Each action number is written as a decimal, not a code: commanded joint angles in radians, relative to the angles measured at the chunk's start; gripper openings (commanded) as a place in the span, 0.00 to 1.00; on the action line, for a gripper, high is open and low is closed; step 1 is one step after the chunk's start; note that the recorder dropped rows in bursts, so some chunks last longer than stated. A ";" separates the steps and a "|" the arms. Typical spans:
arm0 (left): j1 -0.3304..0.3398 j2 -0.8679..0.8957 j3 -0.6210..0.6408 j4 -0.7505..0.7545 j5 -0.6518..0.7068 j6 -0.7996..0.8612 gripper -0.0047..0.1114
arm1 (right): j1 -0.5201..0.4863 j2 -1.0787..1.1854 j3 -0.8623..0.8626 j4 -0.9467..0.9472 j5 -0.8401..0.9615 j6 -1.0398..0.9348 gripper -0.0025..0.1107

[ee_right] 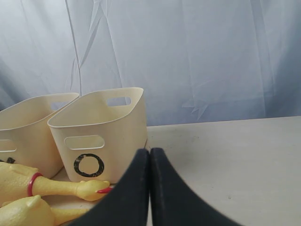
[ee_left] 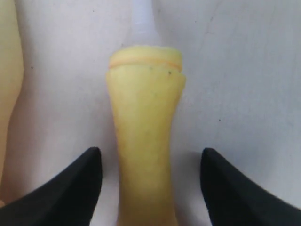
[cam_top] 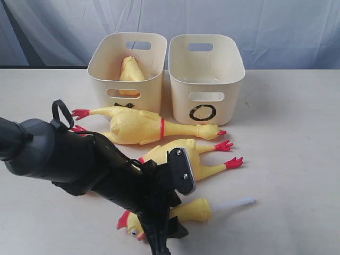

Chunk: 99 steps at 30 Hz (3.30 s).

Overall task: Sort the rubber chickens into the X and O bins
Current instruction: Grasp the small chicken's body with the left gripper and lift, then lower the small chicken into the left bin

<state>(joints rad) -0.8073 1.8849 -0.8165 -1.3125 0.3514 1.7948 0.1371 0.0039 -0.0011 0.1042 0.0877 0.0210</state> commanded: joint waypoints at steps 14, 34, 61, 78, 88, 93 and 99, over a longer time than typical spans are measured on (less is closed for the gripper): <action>-0.004 0.012 -0.001 -0.005 0.046 -0.003 0.04 | 0.004 -0.004 0.001 0.001 -0.008 -0.002 0.01; -0.004 -0.248 -0.001 0.121 0.182 -0.423 0.04 | 0.004 -0.004 0.001 0.074 -0.008 0.003 0.01; 0.228 -0.395 -0.301 0.794 -0.062 -1.018 0.04 | 0.004 -0.004 0.001 0.084 -0.008 0.003 0.01; 0.429 -0.233 -0.419 0.817 -0.264 -0.959 0.04 | 0.004 -0.004 0.001 0.089 -0.008 0.003 0.01; 0.448 -0.047 -0.569 0.817 -0.274 -0.946 0.04 | 0.004 -0.004 0.001 0.088 -0.008 0.003 0.01; 0.448 0.066 -0.658 0.817 -0.282 -0.946 0.04 | 0.006 -0.004 0.001 0.088 -0.008 0.003 0.01; 0.448 0.139 -0.735 0.874 -0.282 -0.946 0.04 | 0.051 -0.004 0.001 0.088 -0.008 0.003 0.01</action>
<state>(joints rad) -0.3604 2.0054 -1.5266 -0.4550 0.0880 0.8492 0.1803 0.0039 -0.0011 0.1906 0.0871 0.0228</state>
